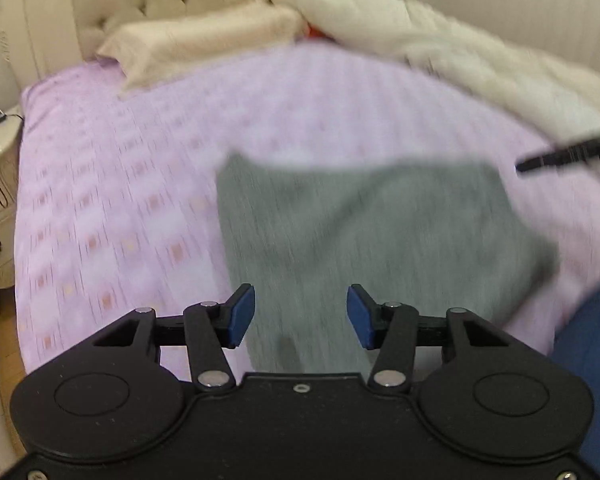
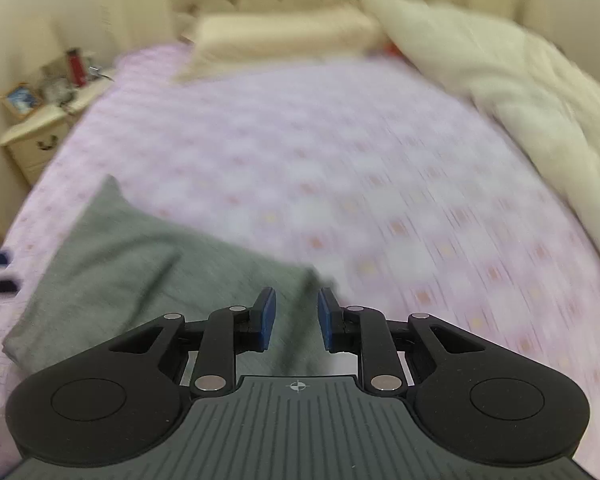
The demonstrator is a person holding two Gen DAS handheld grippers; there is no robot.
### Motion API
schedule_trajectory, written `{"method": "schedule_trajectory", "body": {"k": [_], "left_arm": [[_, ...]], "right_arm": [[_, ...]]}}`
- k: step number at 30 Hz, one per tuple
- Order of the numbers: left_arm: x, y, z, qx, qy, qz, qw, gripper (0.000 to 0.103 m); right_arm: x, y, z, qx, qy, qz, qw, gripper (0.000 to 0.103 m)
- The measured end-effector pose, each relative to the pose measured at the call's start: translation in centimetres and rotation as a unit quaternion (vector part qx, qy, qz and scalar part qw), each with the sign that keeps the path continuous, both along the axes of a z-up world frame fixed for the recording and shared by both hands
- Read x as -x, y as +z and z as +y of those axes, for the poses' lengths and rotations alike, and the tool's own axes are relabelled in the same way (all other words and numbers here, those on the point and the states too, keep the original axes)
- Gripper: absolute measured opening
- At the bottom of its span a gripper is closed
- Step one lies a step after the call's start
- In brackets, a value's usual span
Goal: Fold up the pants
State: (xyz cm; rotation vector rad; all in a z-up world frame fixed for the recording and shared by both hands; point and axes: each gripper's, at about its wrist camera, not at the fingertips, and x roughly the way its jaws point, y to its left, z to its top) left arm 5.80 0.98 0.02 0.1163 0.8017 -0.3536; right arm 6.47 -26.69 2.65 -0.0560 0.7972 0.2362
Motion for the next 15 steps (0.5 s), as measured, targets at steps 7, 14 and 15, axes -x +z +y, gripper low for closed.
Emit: {"method": "schedule_trajectory", "body": {"k": [7,14,15], "left_arm": [[-7.5,-2.0,-2.8,-0.012,0.042,-0.002,0.9990,0.057],[-11.6,-6.4,-2.5,-0.031,0.104,0.060,0.9923,0.062],[-11.5,-6.3,-2.7,-0.039,0.100,0.060,0.9924,0.062]], "right_arm": [[-2.4,-3.6,2.1,0.025,0.015,0.041,0.999,0.023],[-3.3,-4.1,1.1,-0.007,-0.041,0.058,0.997,0.035],[-3.2,-4.0,1.0,-0.007,-0.041,0.059,0.997,0.037]]}}
